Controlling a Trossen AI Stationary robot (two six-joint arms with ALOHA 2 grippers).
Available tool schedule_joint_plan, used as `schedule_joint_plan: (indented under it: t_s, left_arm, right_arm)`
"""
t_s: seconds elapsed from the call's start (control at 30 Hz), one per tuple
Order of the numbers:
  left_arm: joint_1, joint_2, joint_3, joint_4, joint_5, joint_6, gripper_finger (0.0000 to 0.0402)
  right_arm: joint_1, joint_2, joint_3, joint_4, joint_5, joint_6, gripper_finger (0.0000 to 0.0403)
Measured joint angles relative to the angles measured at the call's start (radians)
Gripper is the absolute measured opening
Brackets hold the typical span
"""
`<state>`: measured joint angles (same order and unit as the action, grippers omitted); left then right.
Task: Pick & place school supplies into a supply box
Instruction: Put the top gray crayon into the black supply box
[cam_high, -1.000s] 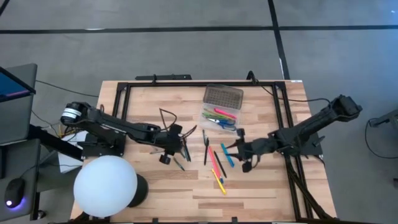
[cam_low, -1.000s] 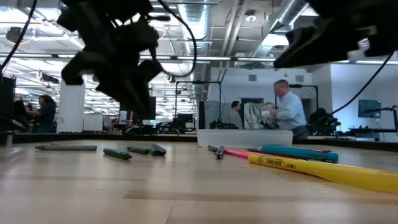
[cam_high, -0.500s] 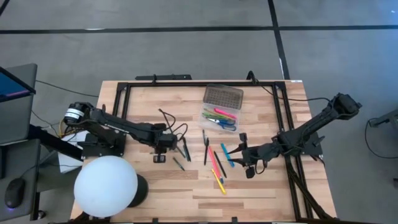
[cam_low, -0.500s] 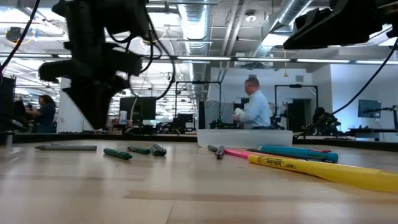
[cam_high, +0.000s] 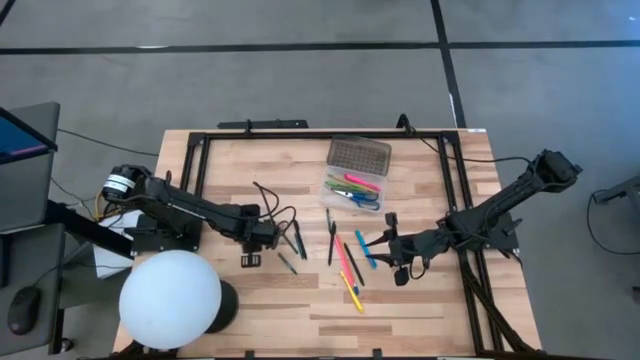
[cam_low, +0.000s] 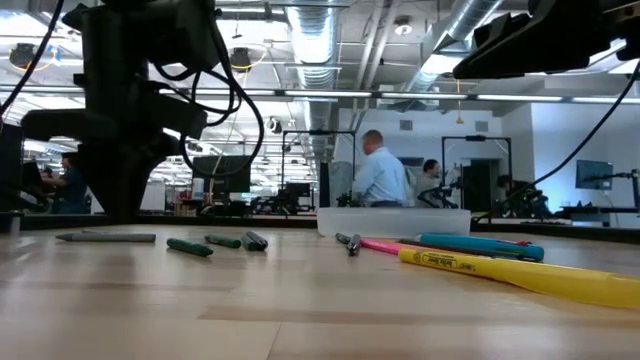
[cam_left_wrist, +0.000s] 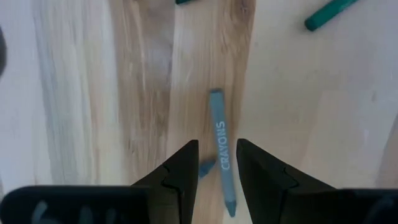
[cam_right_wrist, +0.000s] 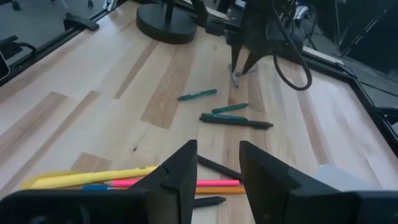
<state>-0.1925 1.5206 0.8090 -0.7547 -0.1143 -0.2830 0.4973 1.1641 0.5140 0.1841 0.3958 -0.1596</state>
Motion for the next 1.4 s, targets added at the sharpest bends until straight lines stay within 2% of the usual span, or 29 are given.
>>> schedule_joint_plan:
  t_s: [0.4,0.9,1.4]
  left_arm:
    - [0.0,0.097,0.004,0.03,0.019,0.005,0.0105]
    - [0.002,0.102,0.003,-0.017,0.076,-0.132,0.0105]
    - [0.0,0.103,-0.001,0.041,0.057,-0.079,0.0105]
  right_arm:
    - [0.0,0.0,0.0,-0.004,0.0,0.013,0.0111]
    - [-0.001,0.0,0.0,-0.004,-0.001,0.029,0.0111]
    - [-0.001,0.0,0.0,-0.004,-0.001,0.029,0.0111]
